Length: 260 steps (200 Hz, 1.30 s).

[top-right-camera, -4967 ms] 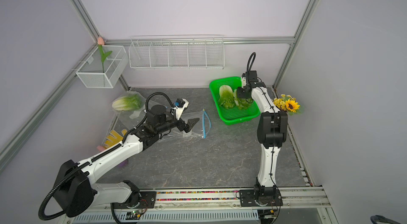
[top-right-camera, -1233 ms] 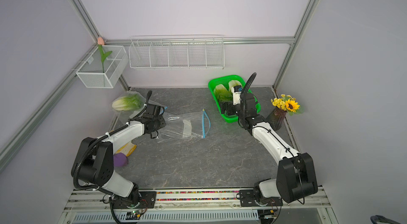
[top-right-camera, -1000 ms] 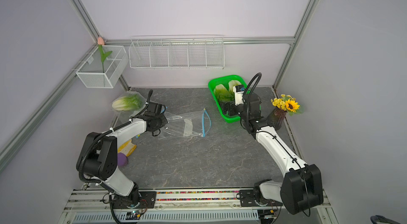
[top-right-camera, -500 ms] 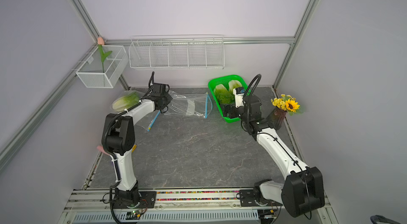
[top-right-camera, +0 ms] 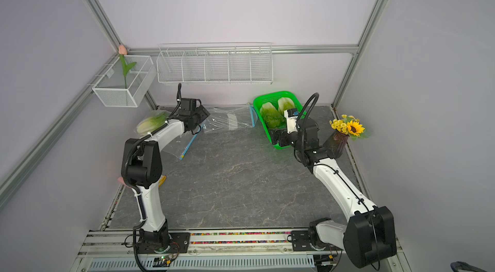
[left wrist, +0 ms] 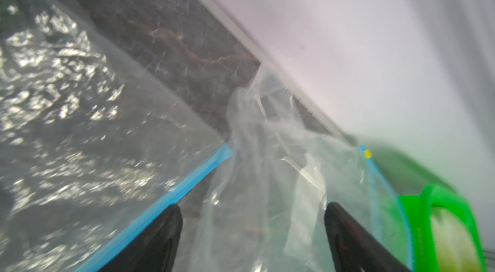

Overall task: Open the zip-top bag and take out the chinese cabbages
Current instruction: Move the zipper food storage bag to the center of the board, then adjust the zipper food storage bag at the center of the board.

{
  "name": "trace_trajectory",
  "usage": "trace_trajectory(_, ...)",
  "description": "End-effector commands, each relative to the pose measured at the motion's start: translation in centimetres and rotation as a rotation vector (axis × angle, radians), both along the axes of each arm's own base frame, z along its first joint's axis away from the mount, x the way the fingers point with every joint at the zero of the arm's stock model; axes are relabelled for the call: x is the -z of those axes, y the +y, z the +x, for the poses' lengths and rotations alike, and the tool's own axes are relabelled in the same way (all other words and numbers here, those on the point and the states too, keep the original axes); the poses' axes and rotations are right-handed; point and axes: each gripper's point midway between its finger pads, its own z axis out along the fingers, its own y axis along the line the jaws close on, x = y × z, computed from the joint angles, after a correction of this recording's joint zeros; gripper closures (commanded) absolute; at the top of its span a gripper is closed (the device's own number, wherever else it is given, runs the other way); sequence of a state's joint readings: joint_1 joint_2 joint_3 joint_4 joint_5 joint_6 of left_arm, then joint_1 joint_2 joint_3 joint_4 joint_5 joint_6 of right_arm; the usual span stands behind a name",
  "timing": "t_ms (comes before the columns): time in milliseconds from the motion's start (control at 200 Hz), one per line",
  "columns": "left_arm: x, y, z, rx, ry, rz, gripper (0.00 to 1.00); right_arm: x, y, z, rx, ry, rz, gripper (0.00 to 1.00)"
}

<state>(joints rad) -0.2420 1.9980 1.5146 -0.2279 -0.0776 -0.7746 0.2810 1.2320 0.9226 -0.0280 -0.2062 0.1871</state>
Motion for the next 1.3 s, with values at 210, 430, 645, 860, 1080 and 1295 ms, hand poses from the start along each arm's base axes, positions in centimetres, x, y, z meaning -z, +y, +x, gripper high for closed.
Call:
trace_trajectory(210, -4.0, 5.5, -8.5, -0.115, -0.075, 0.104, 0.00, -0.2, 4.1, -0.9, -0.205, -0.012, 0.069, 0.11)
trace_trajectory(430, -0.8, 13.0, -14.6, -0.290, -0.022, 0.023, 0.00, 0.1, 6.5, -1.8, -0.268, -0.052, -0.062, 0.11)
trace_trajectory(645, 2.6, 16.2, -17.4, -0.390, -0.007, -0.118, 0.00, -1.6, 8.8, -2.1, -0.337, -0.096, -0.016, 0.11)
trace_trajectory(860, 4.7, 15.9, -16.2, -0.411, 0.023, -0.192, 0.00, -2.6, 11.4, -3.8, -0.474, -0.134, 0.025, 0.12)
trace_trajectory(1080, 7.7, 15.6, -14.1, -0.397, 0.087, -0.244, 0.14, -2.3, 13.9, -7.2, -0.656, -0.136, 0.013, 0.12)
trace_trajectory(1295, 9.4, 15.3, -12.4, -0.396, 0.104, -0.283, 0.31, -1.3, 14.9, -8.4, -0.696, -0.129, -0.044, 0.11)
